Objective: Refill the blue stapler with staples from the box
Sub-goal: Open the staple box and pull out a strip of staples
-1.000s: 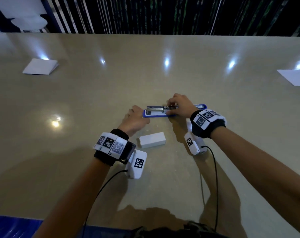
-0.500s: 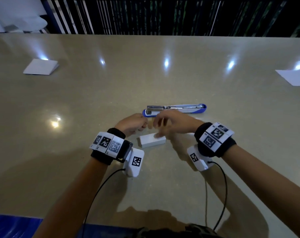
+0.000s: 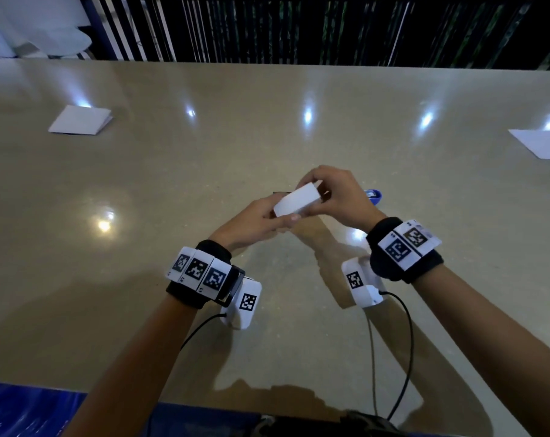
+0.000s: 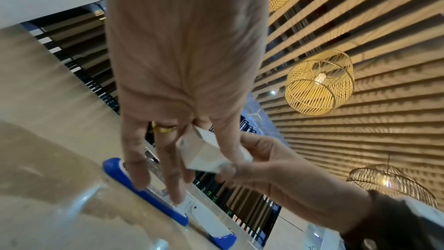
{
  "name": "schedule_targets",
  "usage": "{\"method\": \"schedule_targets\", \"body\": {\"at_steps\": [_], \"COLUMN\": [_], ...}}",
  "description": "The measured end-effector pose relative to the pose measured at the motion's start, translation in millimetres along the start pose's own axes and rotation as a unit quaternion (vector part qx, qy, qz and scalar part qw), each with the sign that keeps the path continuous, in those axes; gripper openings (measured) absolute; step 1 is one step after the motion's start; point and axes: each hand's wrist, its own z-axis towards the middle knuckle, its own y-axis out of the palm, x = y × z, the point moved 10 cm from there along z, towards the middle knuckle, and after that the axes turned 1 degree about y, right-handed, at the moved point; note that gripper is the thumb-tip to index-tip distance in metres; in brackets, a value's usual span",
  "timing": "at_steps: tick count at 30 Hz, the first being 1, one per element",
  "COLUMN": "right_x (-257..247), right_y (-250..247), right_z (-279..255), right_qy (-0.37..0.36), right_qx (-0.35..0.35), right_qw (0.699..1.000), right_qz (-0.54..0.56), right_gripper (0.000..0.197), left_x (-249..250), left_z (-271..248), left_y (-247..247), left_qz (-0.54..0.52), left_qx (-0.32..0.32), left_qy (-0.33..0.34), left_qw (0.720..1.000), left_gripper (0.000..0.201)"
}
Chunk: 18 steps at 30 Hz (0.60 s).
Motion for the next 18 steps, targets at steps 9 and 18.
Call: {"method": "schedule_targets", "body": {"at_steps": [9,18], "right_x": [-4.2,-8.5], "right_y": [-26.9,-29.3], "right_z": [-7.4,-12.5], "right_qy": [0.020,0.009], "right_qx": [0.068,0.061], "right_qw": [0.986,0.980], "right_qz": [0.149,0.188], "right_gripper": [0.040,0.033], "left_x": [19.6,46.3], "left_z": [12.6,6.6], "left_y": [-13.9,-19.6], "left_qz": [0.115,0.071], "left_qx": [0.082,0.157], "left_qy": [0.063,0.149], "left_qw": [0.988,0.974], "left_gripper": [0.037,0.039]}}
